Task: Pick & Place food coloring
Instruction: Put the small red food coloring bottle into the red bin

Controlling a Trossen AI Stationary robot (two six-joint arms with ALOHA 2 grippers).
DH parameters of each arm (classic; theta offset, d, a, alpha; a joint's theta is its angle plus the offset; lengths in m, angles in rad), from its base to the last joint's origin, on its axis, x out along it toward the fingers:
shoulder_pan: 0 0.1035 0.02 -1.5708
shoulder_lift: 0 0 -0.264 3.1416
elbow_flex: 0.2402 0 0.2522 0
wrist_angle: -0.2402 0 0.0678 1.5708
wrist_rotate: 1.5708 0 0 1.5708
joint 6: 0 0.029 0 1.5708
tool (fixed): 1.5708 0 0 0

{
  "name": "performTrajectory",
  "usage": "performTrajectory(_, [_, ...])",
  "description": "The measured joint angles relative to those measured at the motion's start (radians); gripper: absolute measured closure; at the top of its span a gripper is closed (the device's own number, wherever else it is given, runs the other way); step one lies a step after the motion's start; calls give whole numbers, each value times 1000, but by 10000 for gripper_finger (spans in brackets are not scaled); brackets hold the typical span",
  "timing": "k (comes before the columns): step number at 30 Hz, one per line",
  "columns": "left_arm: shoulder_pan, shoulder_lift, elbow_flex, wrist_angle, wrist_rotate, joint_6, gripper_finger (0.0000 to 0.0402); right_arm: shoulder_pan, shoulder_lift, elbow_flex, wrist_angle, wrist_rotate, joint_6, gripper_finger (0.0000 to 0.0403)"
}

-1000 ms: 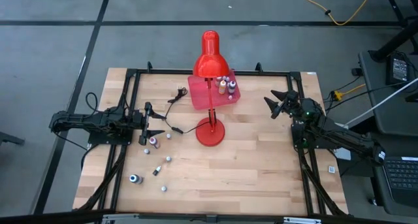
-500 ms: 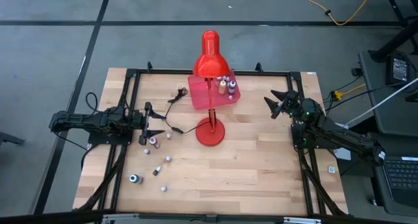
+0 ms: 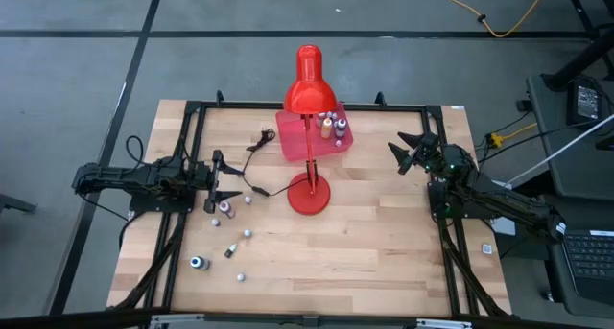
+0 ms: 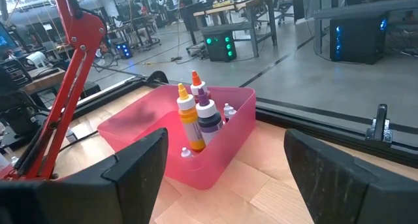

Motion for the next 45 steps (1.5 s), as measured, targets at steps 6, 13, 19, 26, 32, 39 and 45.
performTrajectory(6, [0,0,0,38,-1,-57,130,0,0,0,0,0,2,97])
performTrajectory(13, [0,0,18,13,-58,-186,128,0,0,0,0,0,1,97])
performTrajectory(19, [0,51,162,-144,-134,-203,126,0,0,0,0,0,0,97])
performTrajectory(26, [0,174,374,-336,-314,-226,112,0,0,0,0,0,1,97])
performTrajectory(32, [0,336,513,-457,-494,-384,103,0,0,0,0,0,1,97])
performTrajectory(39, [0,537,620,-452,-514,-537,104,0,0,0,0,0,0,97])
performTrajectory(45, [0,712,678,-457,-674,-636,105,0,0,0,0,1,1,97])
